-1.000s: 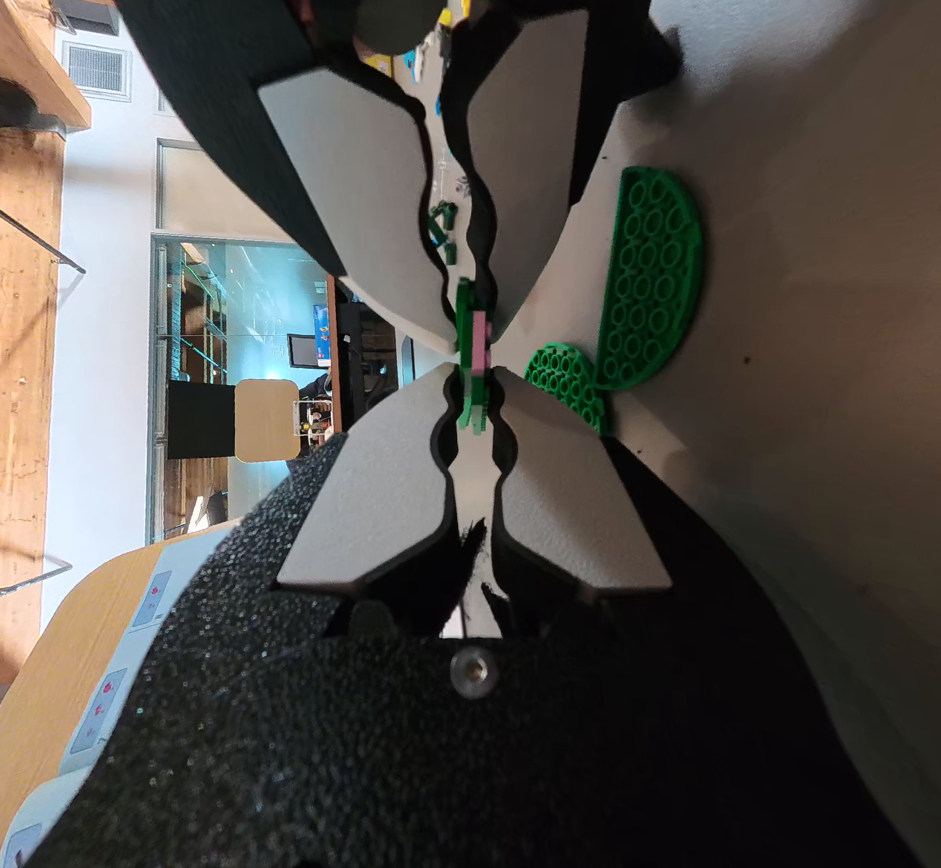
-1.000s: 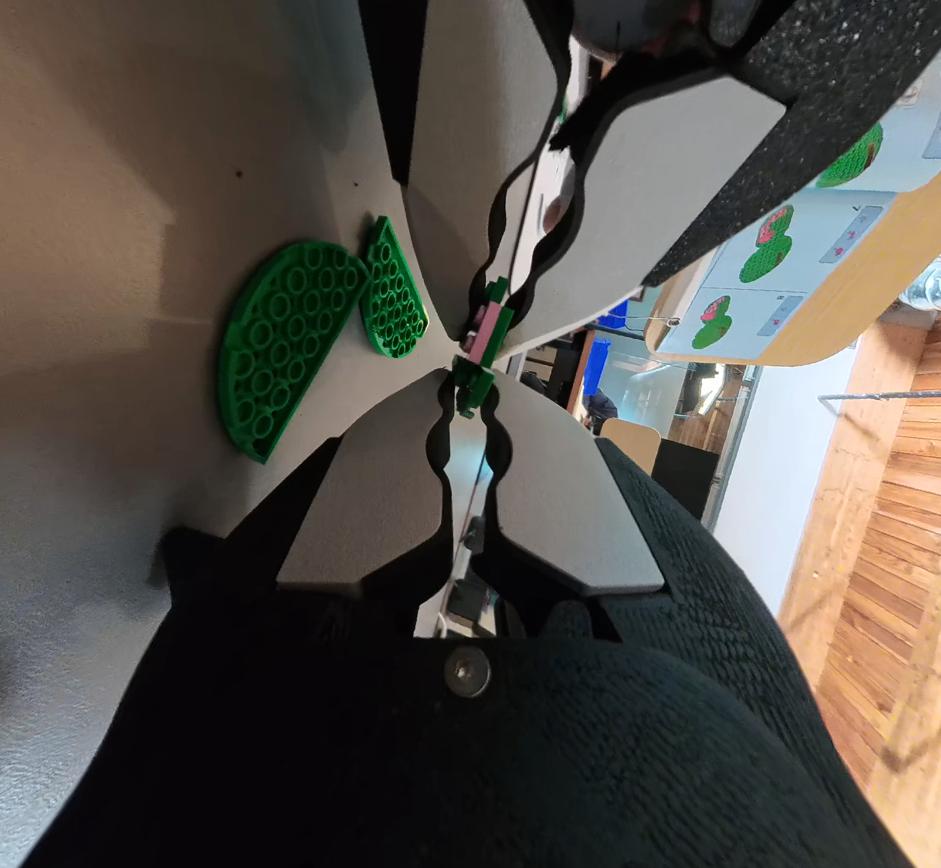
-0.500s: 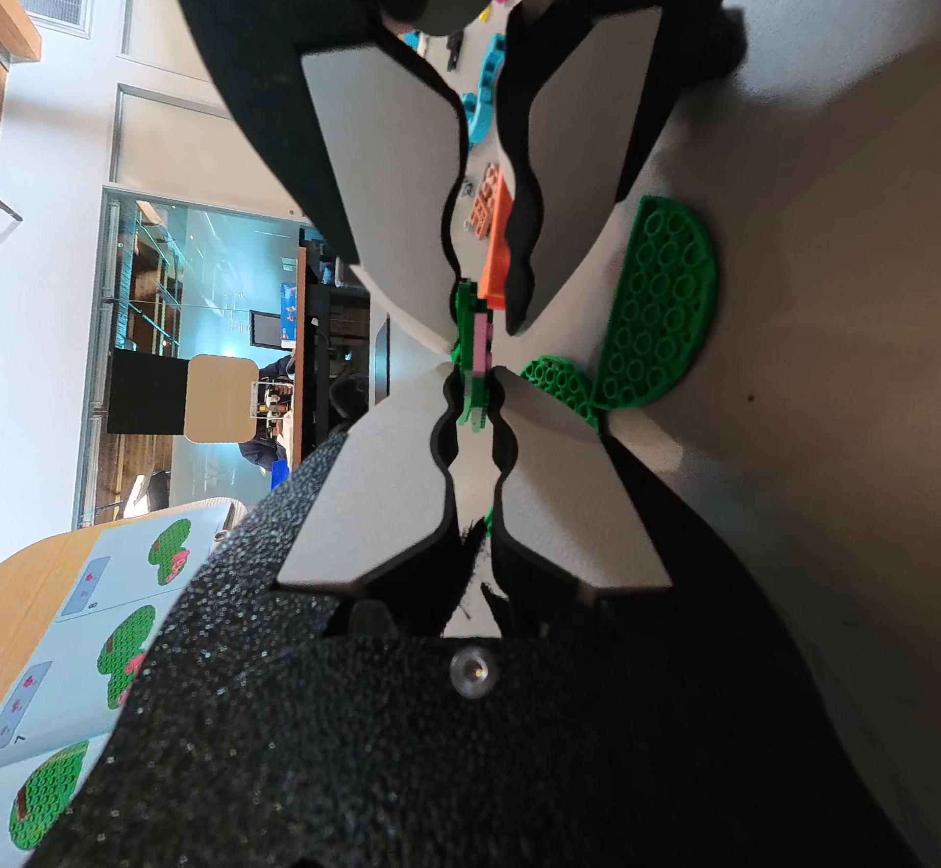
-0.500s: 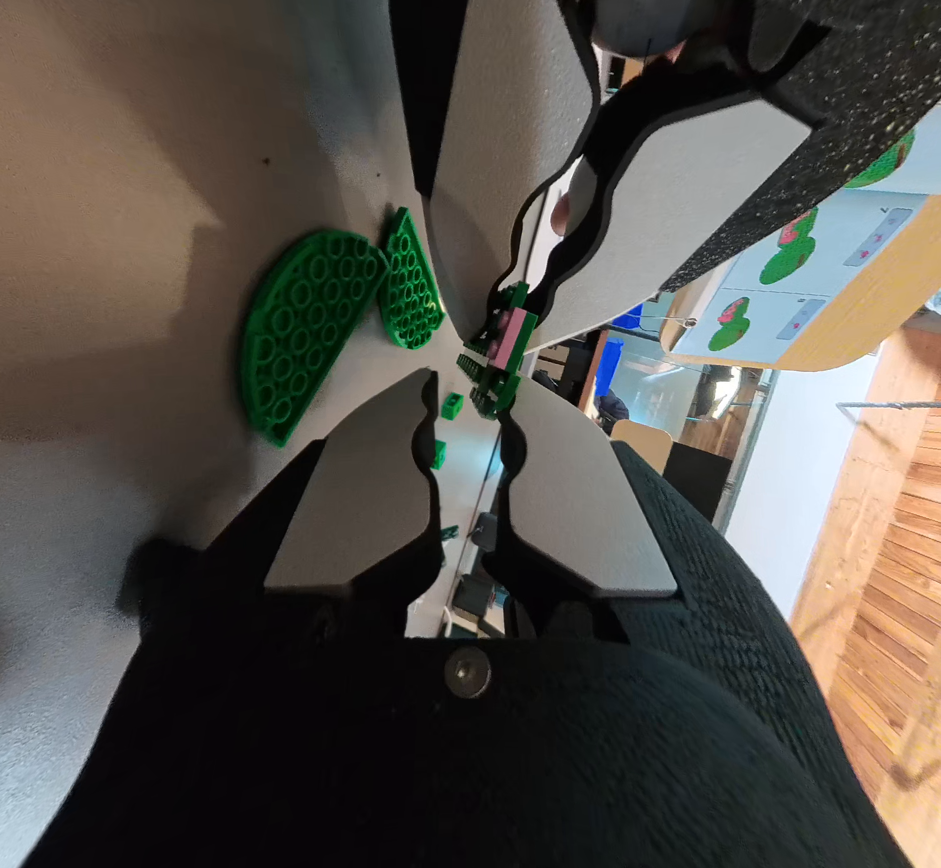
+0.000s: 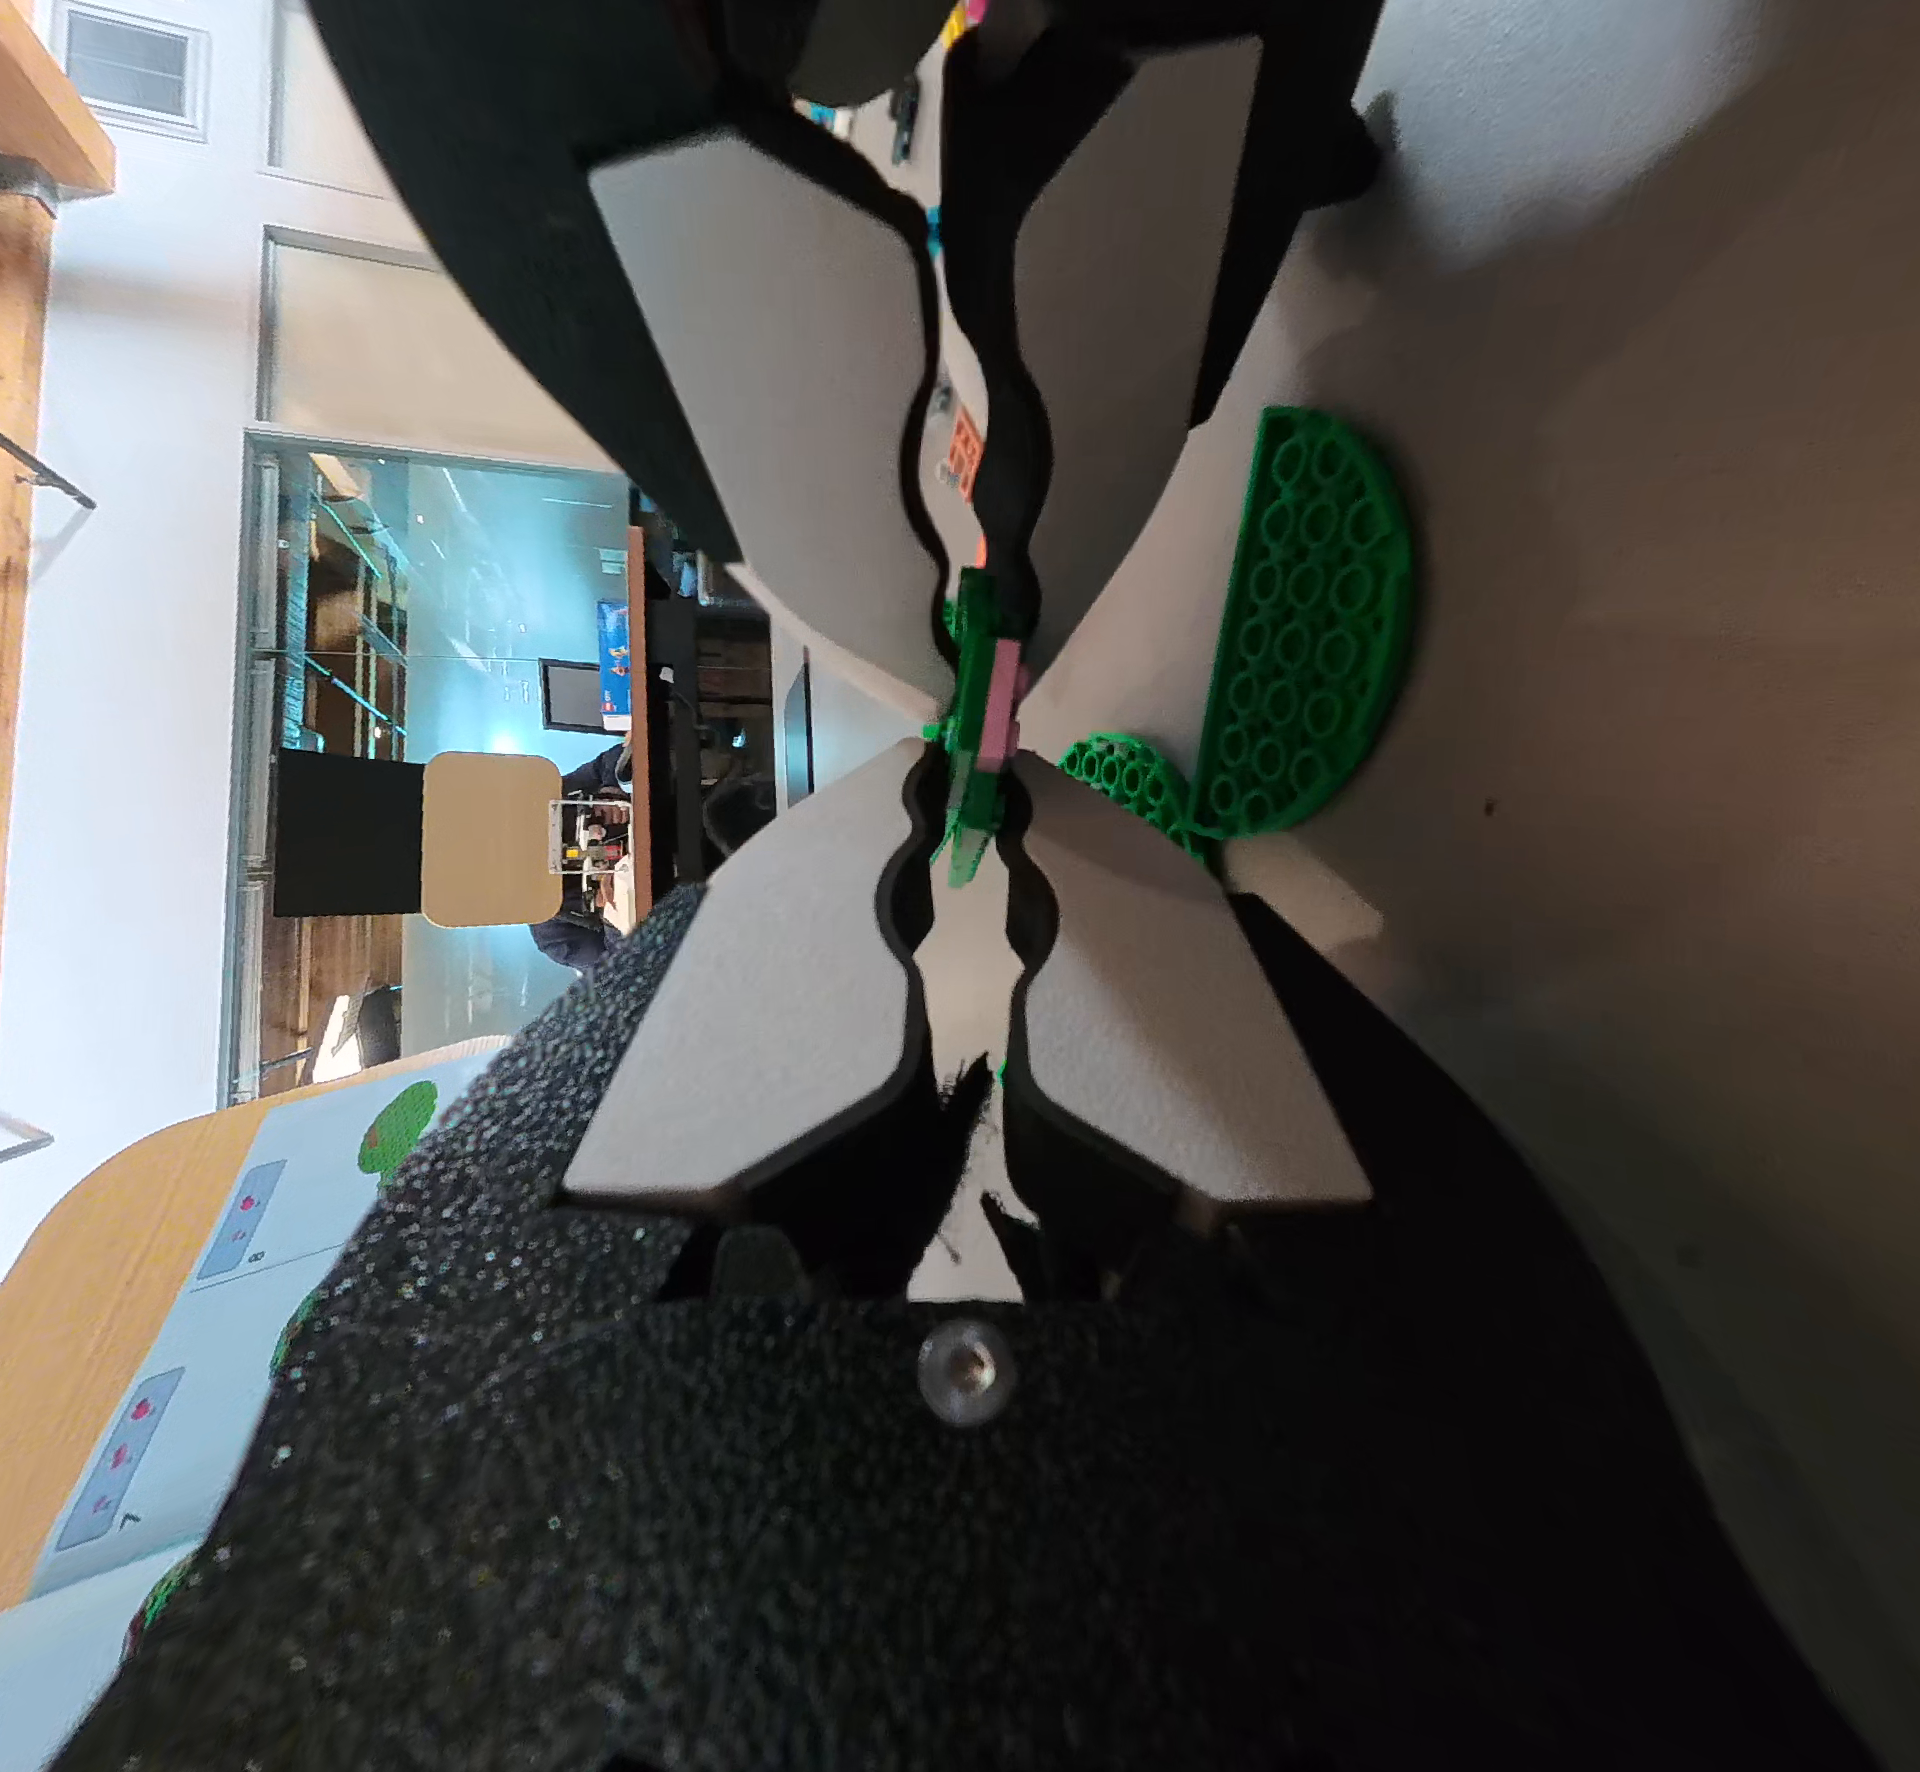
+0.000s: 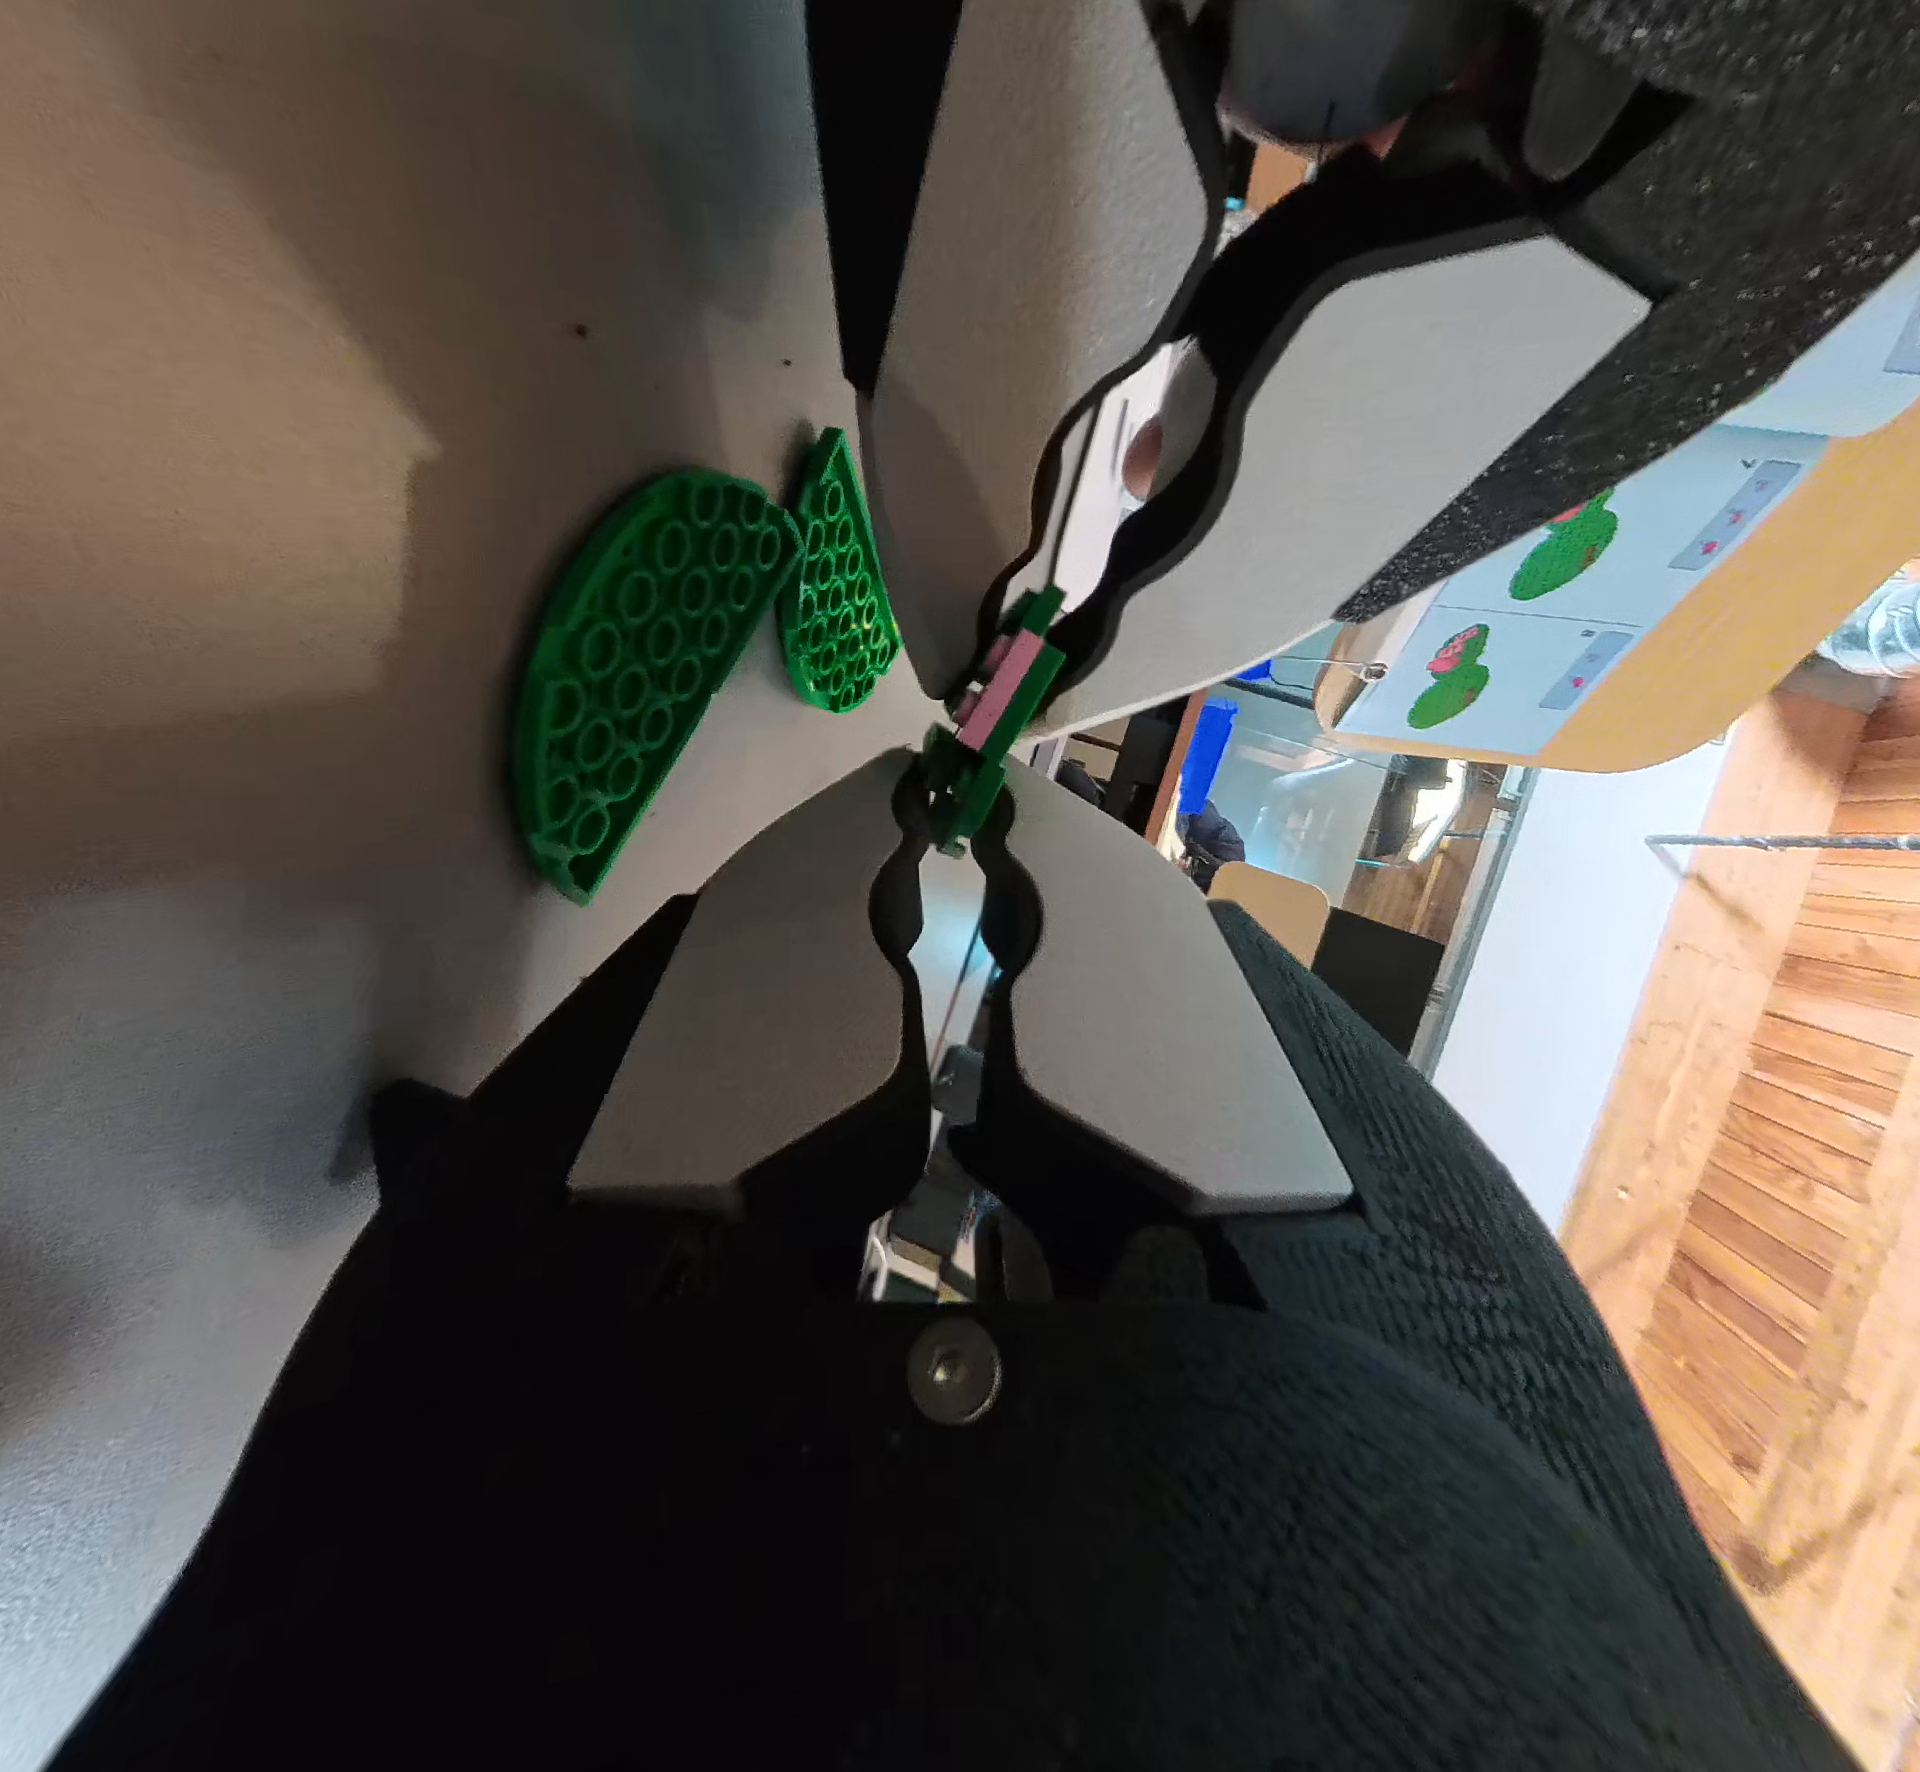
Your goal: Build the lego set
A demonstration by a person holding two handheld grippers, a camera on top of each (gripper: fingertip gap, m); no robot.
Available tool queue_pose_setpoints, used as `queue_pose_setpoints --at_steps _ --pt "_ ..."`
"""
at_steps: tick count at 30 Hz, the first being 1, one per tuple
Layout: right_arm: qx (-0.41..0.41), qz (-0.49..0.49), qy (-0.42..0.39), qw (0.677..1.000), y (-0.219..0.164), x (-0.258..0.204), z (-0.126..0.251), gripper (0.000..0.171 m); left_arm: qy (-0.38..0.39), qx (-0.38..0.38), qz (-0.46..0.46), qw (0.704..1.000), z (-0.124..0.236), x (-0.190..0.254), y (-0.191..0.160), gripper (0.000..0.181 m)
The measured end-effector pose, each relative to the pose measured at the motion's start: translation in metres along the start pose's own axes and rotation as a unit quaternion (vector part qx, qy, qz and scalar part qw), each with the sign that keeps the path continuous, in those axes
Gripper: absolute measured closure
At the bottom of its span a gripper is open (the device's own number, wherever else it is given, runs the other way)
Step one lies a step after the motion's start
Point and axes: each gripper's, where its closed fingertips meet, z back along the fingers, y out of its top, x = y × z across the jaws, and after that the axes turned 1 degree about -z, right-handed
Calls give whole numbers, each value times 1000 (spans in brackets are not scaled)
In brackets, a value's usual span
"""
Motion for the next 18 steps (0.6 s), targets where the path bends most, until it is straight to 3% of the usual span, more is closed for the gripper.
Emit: queue_pose_setpoints --at_steps 5,12,18 --pt "6 -18 5 1000 0 0 -1 165 -2 -2 -2 1000 0 0 -1 173" --pt "31 -86 -2 996 0 10 2 161 -18 13 74 997 3 -6 -1 173" --pt "8 -57 -3 998 0 8 0 159 -30 5 83 996 1 -3 -2 173"
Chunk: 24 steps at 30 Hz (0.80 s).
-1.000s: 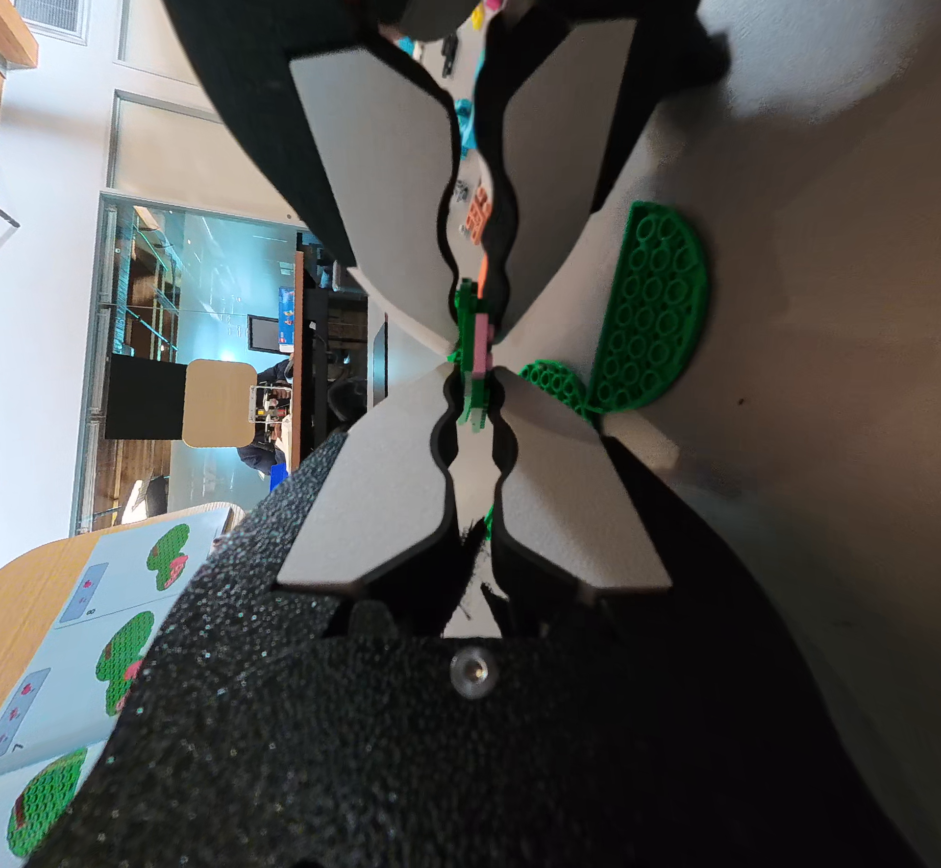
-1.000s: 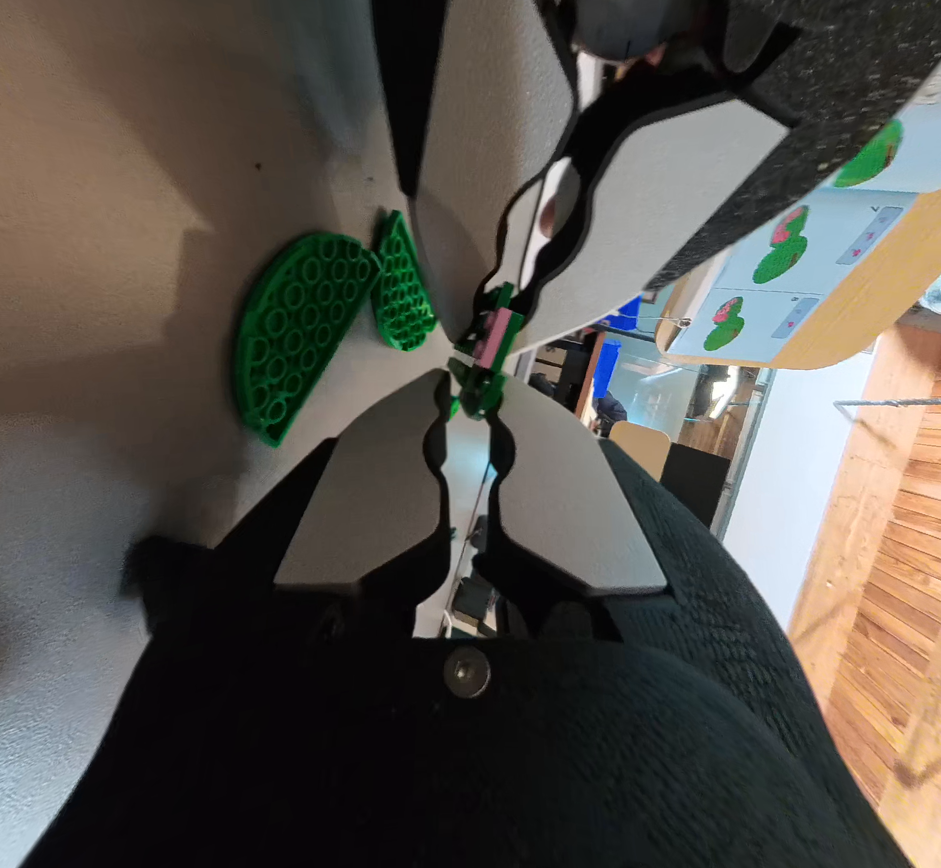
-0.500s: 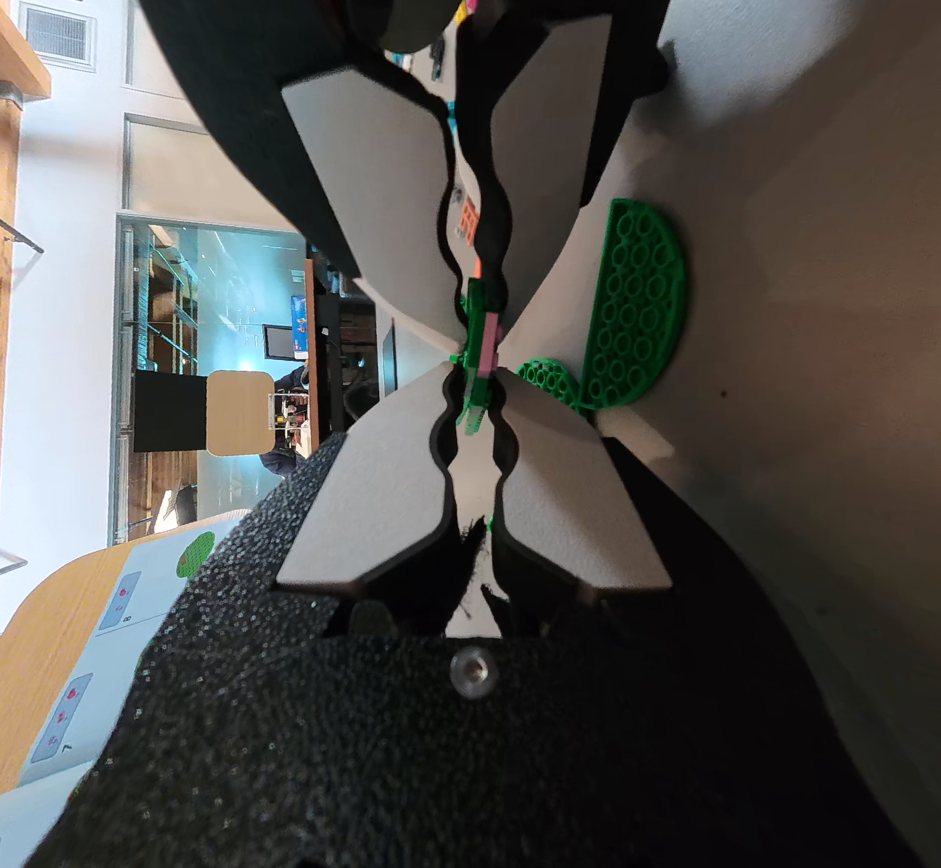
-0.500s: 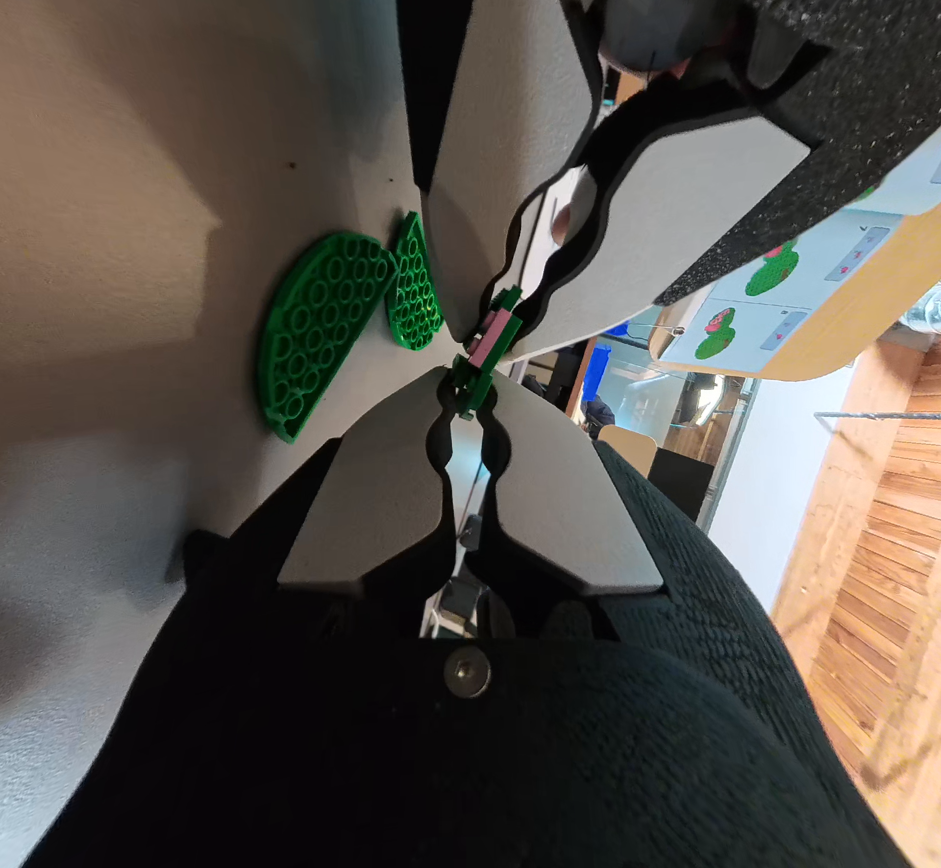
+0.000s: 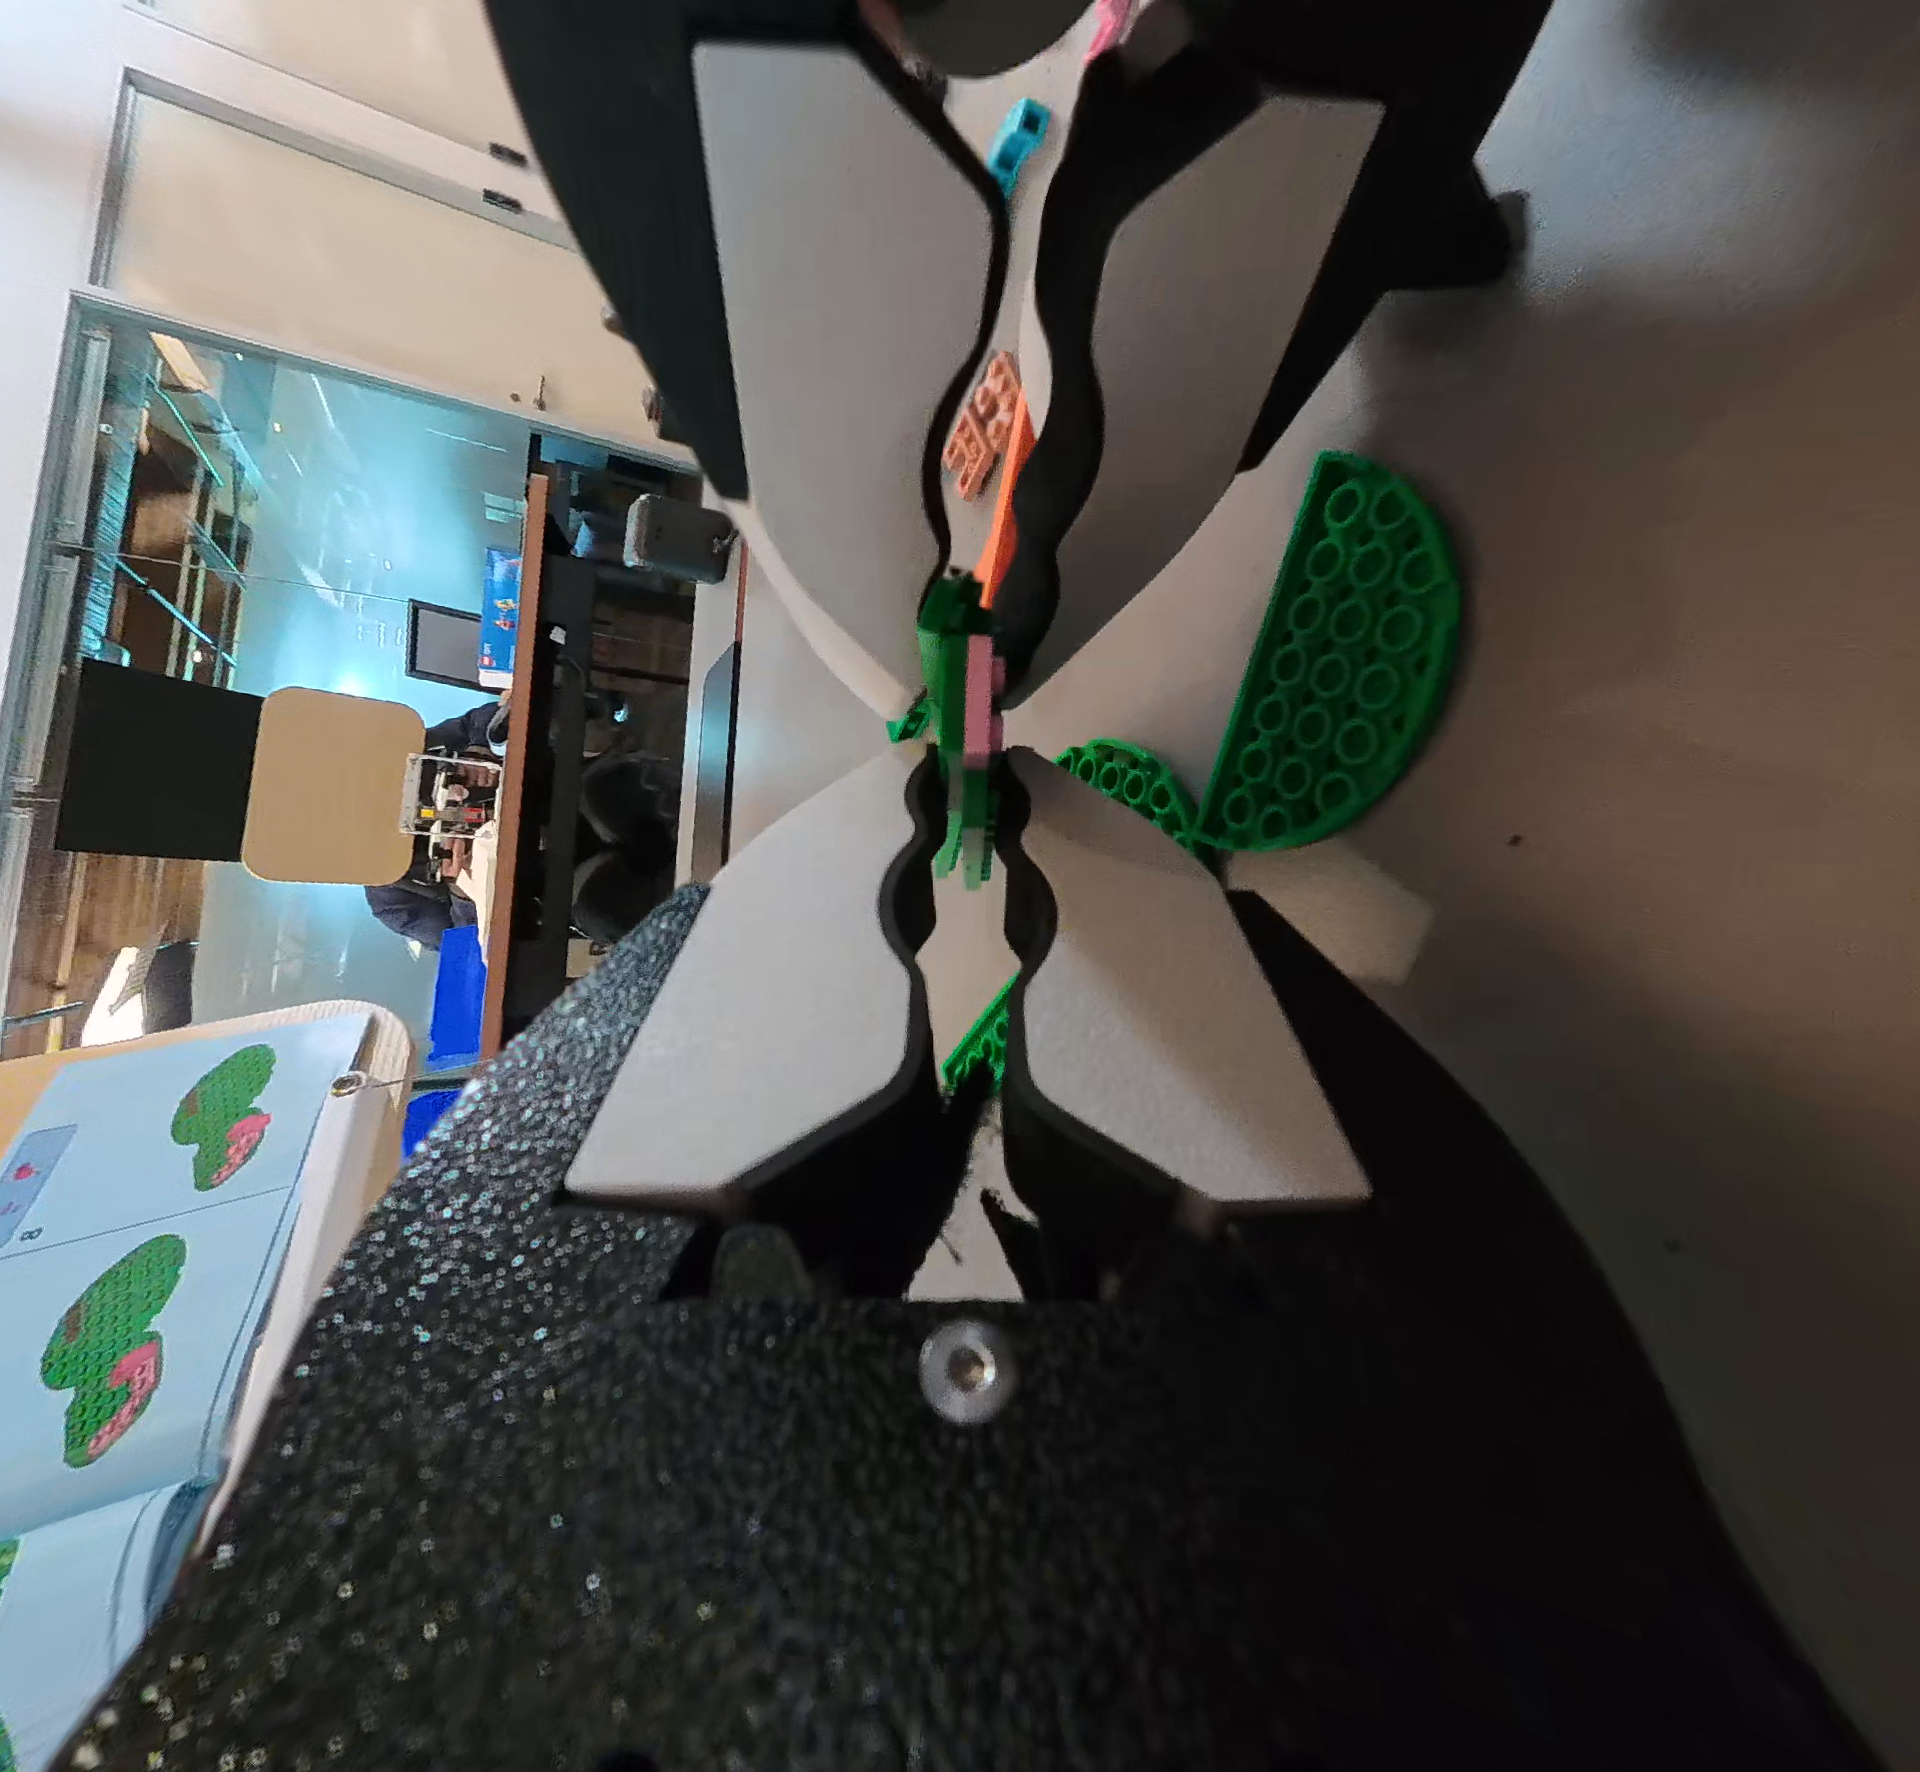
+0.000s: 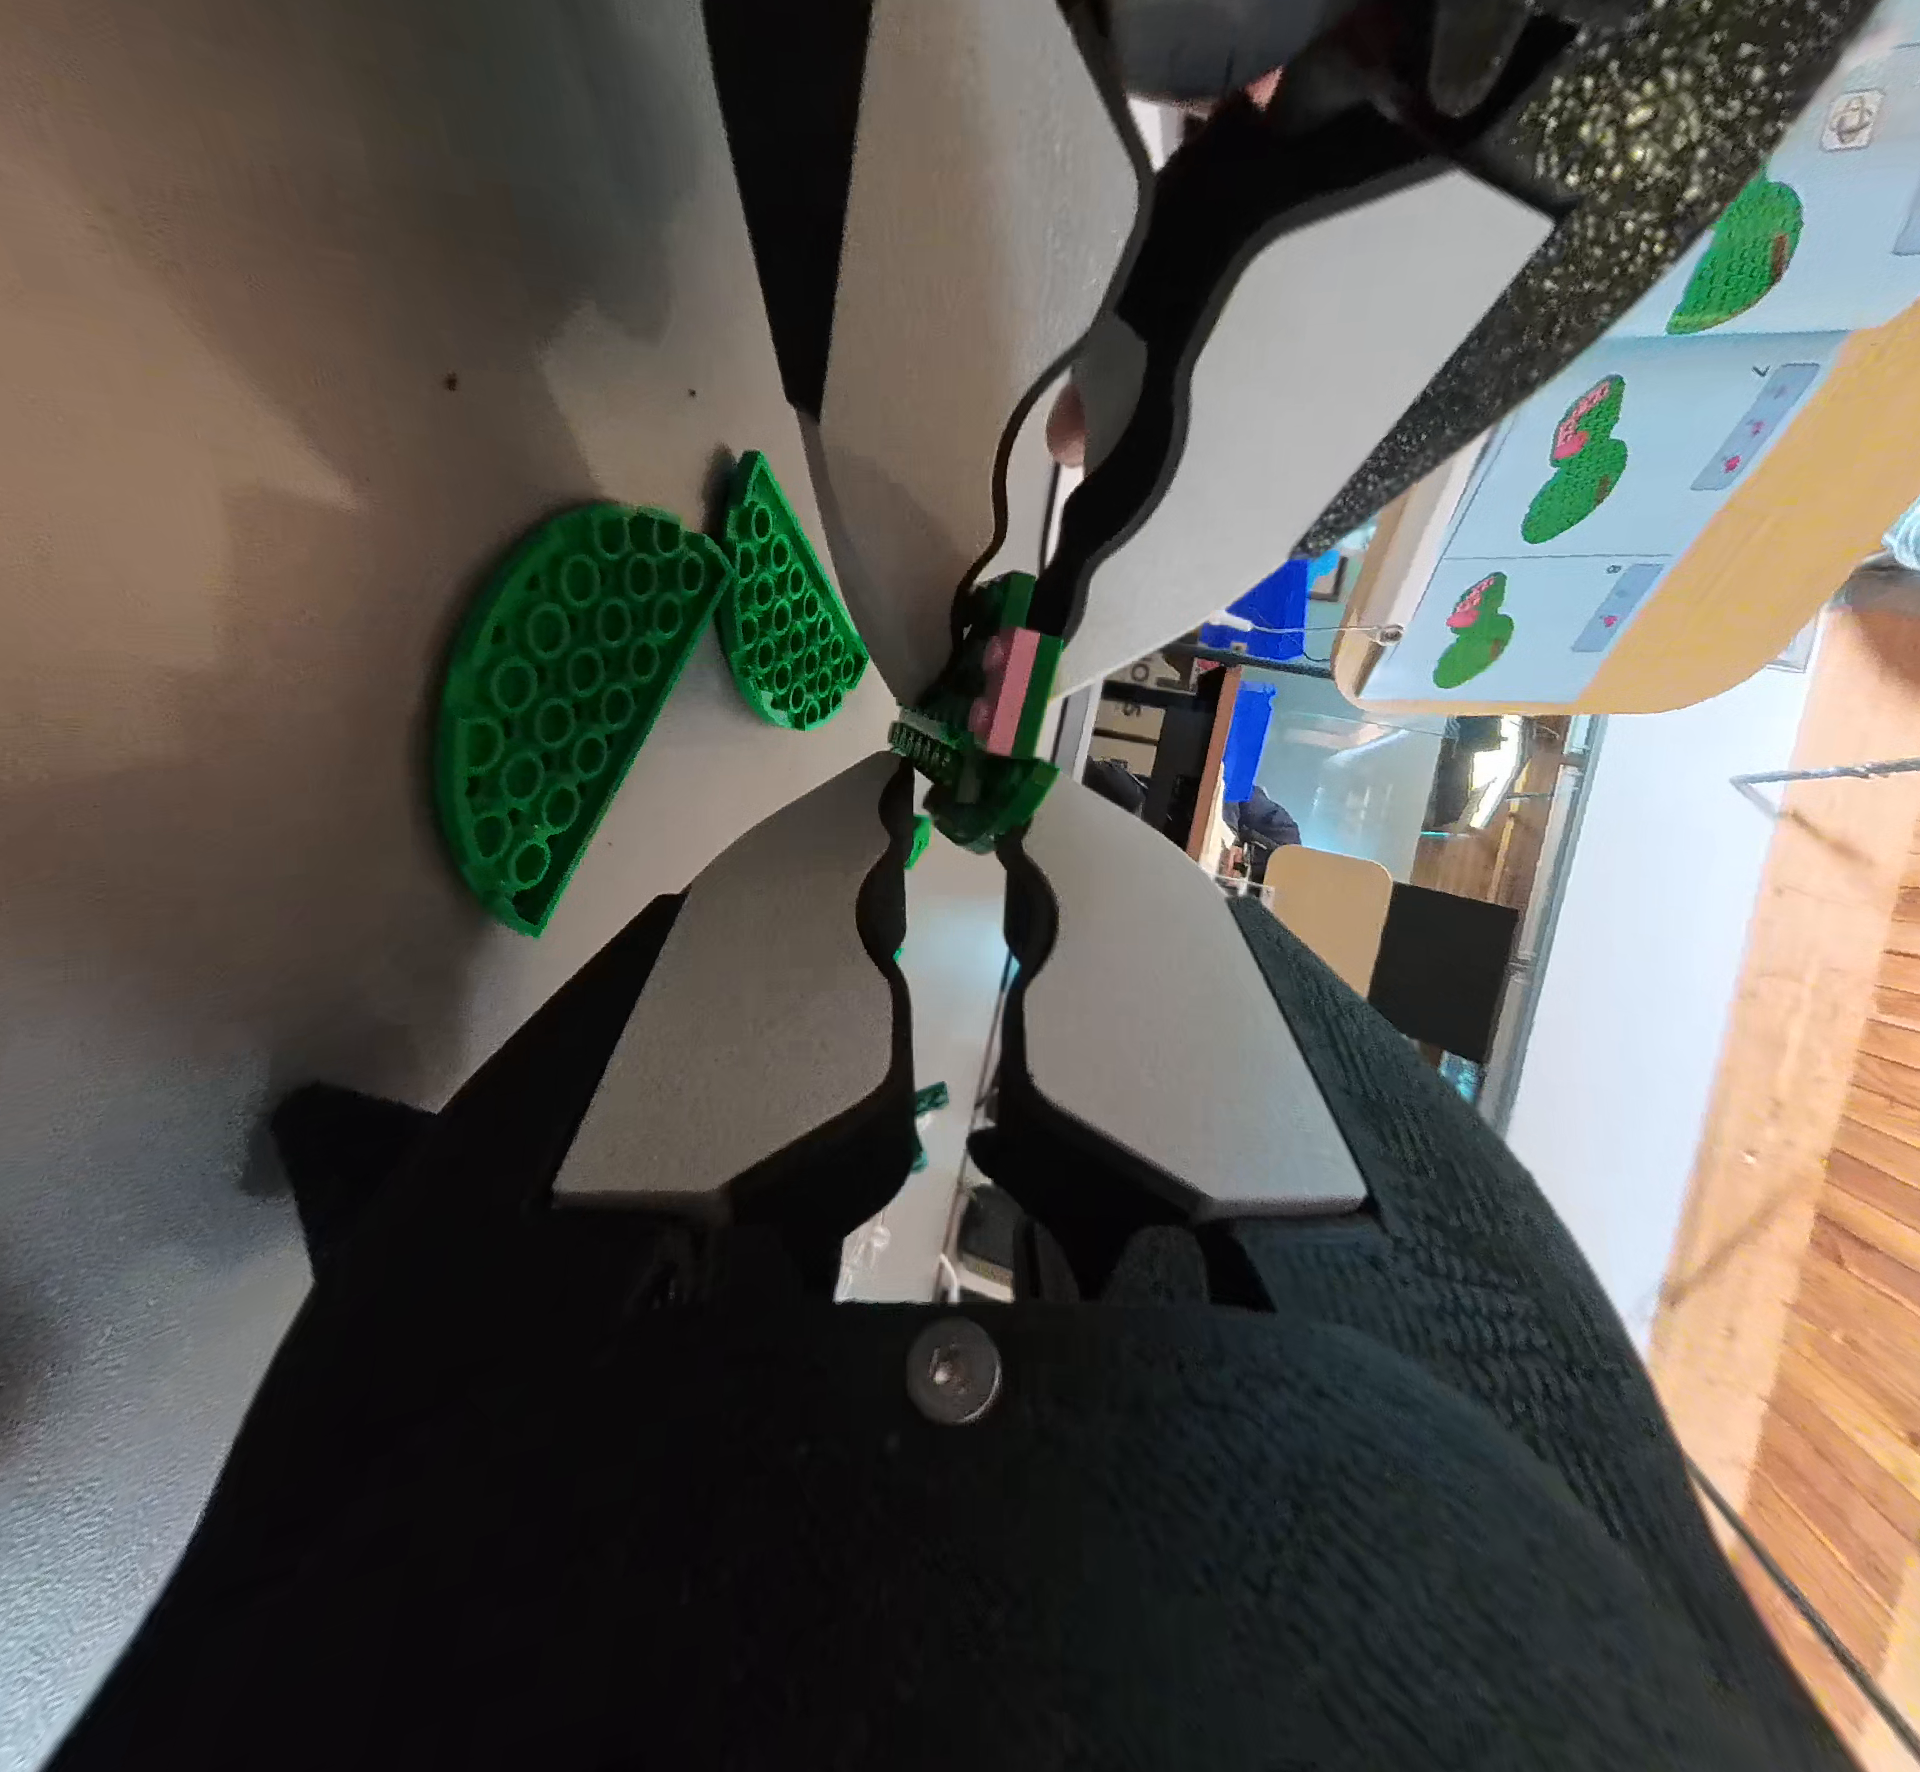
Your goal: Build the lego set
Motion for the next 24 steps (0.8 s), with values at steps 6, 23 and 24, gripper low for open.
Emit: queue_pose_setpoints --at_steps 6,23,24 --pt "-8 27 1 1000 -2 -3 -2 160 -1 -4 -13 1000 -1 2 0 173" --pt "-14 13 -14 1000 -2 4 -2 162 16 -7 -29 999 2 -5 -1 173" --pt "-9 7 -15 1000 -2 4 -1 162 16 -5 -27 1000 2 -5 0 173"
